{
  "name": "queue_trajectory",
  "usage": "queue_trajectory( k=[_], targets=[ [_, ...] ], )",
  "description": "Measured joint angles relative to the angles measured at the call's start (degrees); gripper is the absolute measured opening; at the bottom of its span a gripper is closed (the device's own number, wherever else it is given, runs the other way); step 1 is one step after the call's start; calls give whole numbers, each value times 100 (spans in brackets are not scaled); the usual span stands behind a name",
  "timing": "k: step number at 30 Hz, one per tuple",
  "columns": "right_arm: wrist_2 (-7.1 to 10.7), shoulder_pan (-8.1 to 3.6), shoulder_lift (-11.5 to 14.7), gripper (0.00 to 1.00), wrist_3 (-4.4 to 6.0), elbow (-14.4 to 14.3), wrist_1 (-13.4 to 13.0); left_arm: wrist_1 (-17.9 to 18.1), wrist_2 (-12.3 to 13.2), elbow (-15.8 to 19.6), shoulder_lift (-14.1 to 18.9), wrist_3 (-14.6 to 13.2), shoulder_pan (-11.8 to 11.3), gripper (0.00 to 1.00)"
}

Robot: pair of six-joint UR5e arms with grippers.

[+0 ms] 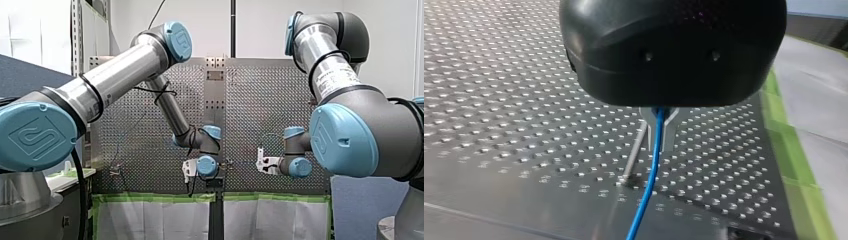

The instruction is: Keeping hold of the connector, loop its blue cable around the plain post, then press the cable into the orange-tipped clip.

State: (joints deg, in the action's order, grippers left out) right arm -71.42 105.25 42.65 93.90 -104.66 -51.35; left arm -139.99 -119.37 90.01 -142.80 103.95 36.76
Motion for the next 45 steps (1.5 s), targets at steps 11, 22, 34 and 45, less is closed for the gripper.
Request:
queue_trajectory(
  k=[11,22,34,45],
  targets=[
    [370,-211,-16,0,-202,66,-50,14,25,-65,-72,-149,-21,0],
    [496,-363,-37,0,-398,65,-62,-15,94,-168,-74,-247,2,0],
    [582,-427,-351,0,-413,70,-241,-11,207,-212,-83,-234,-65,0],
    [697,-430,-384,0,-404,122,-285,-255,302,-530,-373,-167,-159,0]
  ],
)
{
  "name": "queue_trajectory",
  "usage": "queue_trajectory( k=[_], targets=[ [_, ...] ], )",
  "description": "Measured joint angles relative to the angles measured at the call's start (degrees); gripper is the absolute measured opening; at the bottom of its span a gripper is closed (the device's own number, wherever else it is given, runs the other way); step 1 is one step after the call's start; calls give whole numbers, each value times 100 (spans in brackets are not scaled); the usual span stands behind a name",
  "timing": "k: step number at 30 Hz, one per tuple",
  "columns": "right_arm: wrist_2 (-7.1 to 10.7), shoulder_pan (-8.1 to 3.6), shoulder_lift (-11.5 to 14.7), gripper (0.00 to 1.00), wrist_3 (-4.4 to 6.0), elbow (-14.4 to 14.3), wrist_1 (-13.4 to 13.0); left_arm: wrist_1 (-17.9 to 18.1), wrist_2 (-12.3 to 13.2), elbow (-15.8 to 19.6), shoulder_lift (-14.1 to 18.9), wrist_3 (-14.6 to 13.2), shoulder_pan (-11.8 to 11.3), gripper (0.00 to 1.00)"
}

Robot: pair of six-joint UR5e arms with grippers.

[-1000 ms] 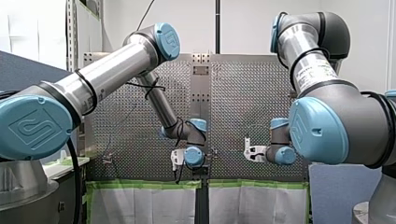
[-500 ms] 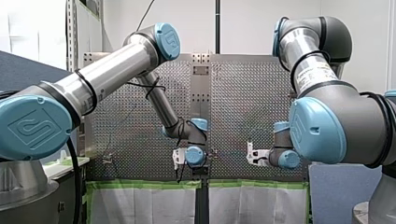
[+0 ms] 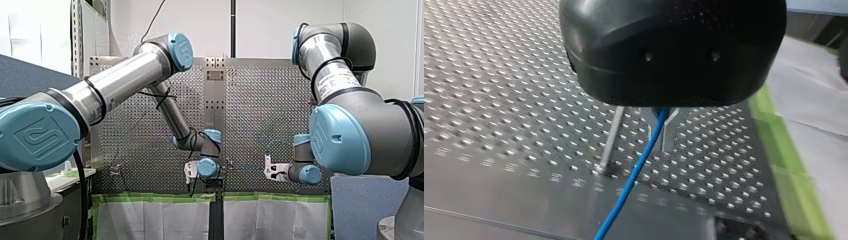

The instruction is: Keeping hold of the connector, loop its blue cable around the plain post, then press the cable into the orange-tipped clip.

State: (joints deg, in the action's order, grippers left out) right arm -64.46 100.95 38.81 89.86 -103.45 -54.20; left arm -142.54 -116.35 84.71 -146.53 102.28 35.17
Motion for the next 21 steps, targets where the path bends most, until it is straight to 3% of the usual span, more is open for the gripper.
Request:
queue_trajectory(
  k=[7,15,17,18,20,21],
  targets=[
    [40,0,-3,0,18,3,-35,-201,-83,-232,-85,136,-30,0],
    [46,0,-13,0,24,3,-55,-283,-116,-259,-88,100,-21,4],
    [47,0,-15,0,24,4,-56,-331,-165,-251,-89,52,-1,19],
    [52,0,-16,0,24,4,-56,-364,-198,-248,-89,18,12,19],
    [68,0,-16,0,24,4,-56,-466,-302,-243,-86,-84,49,38],
    [81,0,-19,0,24,4,-56,-519,-354,-241,-84,-135,66,38]
  ],
)
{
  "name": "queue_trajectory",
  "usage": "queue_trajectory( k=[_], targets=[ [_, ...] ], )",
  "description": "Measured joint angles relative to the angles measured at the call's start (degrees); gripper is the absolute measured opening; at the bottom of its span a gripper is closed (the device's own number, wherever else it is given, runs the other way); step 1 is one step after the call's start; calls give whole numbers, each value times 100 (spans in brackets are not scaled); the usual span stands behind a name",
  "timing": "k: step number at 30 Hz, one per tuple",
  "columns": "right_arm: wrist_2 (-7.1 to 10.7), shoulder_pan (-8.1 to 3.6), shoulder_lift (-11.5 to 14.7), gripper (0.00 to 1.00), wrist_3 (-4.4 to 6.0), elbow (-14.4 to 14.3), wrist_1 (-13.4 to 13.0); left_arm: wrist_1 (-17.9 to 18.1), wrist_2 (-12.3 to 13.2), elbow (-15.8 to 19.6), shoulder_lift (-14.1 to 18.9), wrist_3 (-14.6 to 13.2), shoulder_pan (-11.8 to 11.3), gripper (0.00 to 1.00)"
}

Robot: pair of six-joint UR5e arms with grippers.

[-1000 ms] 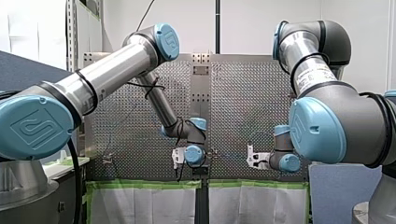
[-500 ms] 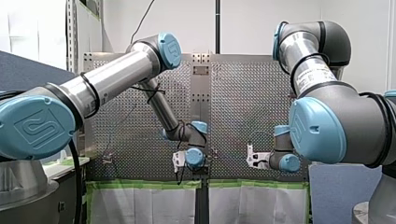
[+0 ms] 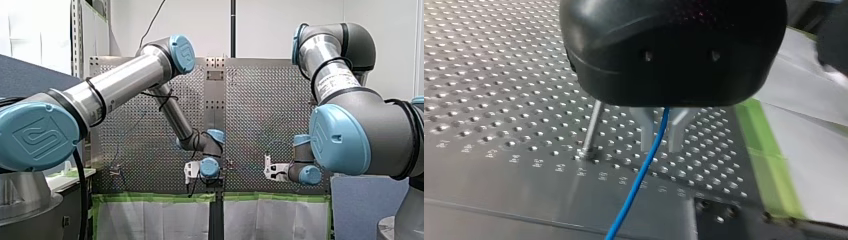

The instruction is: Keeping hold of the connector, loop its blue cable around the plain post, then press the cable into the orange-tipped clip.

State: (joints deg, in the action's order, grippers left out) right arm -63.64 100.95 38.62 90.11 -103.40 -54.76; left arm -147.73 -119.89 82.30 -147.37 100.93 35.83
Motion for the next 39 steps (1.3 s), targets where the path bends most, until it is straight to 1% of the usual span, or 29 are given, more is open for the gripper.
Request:
queue_trajectory(
  k=[1,3,5,6,7,8,9,10,13,15,19,21,26,30,32,36,38,39],
  targets=[
    [7,0,-2,0,0,0,0,-65,-67,1,3,-69,23,42],
    [17,0,-5,0,-2,0,2,-168,-168,6,13,-168,57,42],
    [23,0,-6,0,-2,0,6,-280,-275,23,33,-280,87,59],
    [24,1,-6,0,-2,0,7,-308,-297,45,54,-314,95,59],
    [27,2,-7,0,-2,0,9,-321,-306,83,90,-346,102,75],
    [32,4,-8,0,-1,-1,10,-312,-300,116,123,-359,104,96],
    [43,5,-9,0,-1,-1,12,-292,-290,153,160,-368,106,96],
    [52,6,-10,0,-1,-1,14,-257,-278,204,211,-376,108,100],
    [71,8,-14,0,0,0,16,-163,-270,340,346,-435,120,100],
    [75,9,-15,0,0,-1,17,-172,-291,411,432,-502,133,100],
    [90,30,-14,0,0,-1,24,-349,-284,474,552,-614,179,100],
    [97,42,-15,0,-3,-1,30,-447,-274,480,591,-625,199,100],
    [162,71,-16,0,-34,-1,68,-745,-204,376,683,-506,233,100],
    [184,108,-15,0,-149,-1,195,-960,-33,187,741,-419,266,100],
    [183,120,-16,0,-242,-1,288,-1071,71,82,813,-371,260,100],
    [184,139,-16,0,-466,-1,489,-1268,264,-113,988,-228,240,100],
    [182,150,-16,0,-562,-1,542,-1366,359,-214,1087,-206,239,100],
    [180,156,-16,0,-628,-1,565,-1411,381,-257,1129,-210,236,100]
  ],
)
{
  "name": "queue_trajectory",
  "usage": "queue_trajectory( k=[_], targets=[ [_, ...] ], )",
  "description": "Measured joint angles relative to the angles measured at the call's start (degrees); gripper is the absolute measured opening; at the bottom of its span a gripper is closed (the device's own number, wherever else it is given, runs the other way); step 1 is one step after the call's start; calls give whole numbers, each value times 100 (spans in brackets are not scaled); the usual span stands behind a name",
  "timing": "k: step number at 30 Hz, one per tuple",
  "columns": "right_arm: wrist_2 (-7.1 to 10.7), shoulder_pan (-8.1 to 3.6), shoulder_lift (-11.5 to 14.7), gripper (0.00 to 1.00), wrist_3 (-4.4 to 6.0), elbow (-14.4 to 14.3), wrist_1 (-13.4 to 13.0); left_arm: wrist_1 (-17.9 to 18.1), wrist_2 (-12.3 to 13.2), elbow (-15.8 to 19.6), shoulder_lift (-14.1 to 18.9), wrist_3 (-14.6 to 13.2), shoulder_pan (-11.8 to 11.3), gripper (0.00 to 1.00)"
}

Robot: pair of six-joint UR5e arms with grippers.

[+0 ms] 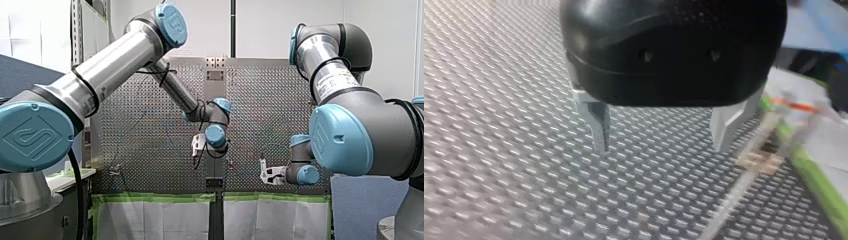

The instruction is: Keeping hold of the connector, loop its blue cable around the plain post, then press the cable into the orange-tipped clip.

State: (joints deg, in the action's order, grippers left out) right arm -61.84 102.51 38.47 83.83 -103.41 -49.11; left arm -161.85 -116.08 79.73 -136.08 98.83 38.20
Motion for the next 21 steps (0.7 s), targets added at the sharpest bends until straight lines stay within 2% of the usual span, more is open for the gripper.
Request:
queue_trajectory(
  k=[3,6,9,14,21],
  targets=[
    [2,17,0,0,-120,0,29,-139,-12,-141,138,-33,-8,100],
    [20,37,0,0,-157,0,38,-295,-43,-293,231,-54,-11,100],
    [51,52,0,0,-152,0,39,-453,-43,-386,261,-120,-12,100],
    [79,70,0,0,-139,0,34,-731,-227,-421,263,-360,-80,100],
    [117,89,-1,0,-106,0,25,-1099,-583,-318,254,-723,-371,100]
  ],
)
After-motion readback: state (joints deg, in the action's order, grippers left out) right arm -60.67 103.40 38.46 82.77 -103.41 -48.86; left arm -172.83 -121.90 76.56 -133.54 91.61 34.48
